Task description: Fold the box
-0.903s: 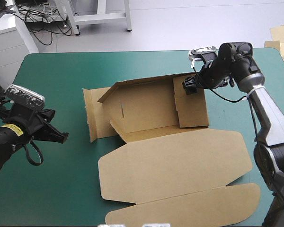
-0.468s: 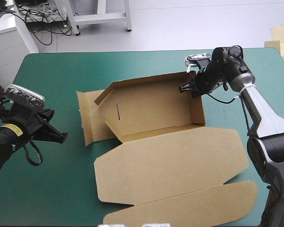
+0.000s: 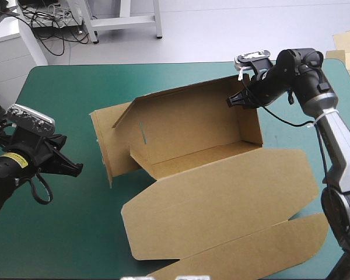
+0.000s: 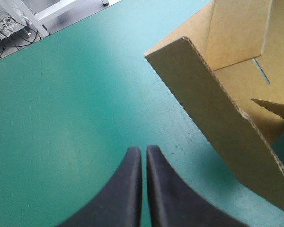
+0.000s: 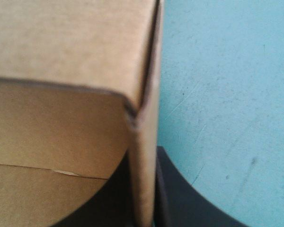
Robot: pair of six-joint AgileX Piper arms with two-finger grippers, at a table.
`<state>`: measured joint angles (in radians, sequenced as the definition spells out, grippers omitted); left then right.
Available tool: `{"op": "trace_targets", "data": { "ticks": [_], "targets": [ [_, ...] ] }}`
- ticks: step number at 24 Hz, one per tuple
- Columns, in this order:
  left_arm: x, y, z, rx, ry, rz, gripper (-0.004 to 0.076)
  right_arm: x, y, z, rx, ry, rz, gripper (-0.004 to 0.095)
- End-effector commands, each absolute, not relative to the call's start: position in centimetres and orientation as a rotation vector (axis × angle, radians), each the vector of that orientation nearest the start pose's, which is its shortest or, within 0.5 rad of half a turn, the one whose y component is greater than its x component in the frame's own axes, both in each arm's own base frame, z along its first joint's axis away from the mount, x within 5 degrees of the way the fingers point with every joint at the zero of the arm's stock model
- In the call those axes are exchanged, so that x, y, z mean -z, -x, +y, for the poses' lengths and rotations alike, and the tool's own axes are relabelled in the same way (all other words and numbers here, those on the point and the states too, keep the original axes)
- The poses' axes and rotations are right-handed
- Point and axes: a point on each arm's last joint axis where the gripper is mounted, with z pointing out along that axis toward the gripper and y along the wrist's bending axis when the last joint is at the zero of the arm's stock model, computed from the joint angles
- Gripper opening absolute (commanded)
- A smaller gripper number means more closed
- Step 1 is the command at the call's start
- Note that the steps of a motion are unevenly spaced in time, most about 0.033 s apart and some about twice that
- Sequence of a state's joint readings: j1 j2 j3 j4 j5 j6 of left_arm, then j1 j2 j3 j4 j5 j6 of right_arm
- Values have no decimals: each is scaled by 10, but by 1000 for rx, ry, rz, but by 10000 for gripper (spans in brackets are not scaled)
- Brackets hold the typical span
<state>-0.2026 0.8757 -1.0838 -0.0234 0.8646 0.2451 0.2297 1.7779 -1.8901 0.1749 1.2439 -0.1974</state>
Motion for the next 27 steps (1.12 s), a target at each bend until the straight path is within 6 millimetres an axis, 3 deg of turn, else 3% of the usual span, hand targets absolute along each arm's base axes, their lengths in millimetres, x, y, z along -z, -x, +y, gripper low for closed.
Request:
{"op": "trace_targets", "data": {
  "ticks": [1, 7, 13, 15, 23, 25, 27],
  "targets": [
    [-424, -154, -33, 11, -437, 1998, 15, -417, -350, 98, -260, 538, 2471, -19],
    [-423, -154, -33, 11, -438, 2002, 15, -410, -355, 99, -270, 510, 2496, -20],
    [-423, -153, -33, 11, -439, 2006, 15, -385, -374, 97, -200, 440, 2584, -20],
    [-423, -153, -33, 11, -439, 2006, 15, -372, -382, 98, -189, 427, 2619, -20],
    [-423, -153, -34, 19, -438, 2006, 15, -285, -428, 108, -183, 437, 2798, -19],
    [-421, -152, -34, 22, -442, 2027, 15, -277, -434, 111, -203, 421, 2776, 67],
    [-421, -152, -34, 20, -444, 2034, 15, -283, -436, 112, -211, 427, 2744, 281]
  ]
}}
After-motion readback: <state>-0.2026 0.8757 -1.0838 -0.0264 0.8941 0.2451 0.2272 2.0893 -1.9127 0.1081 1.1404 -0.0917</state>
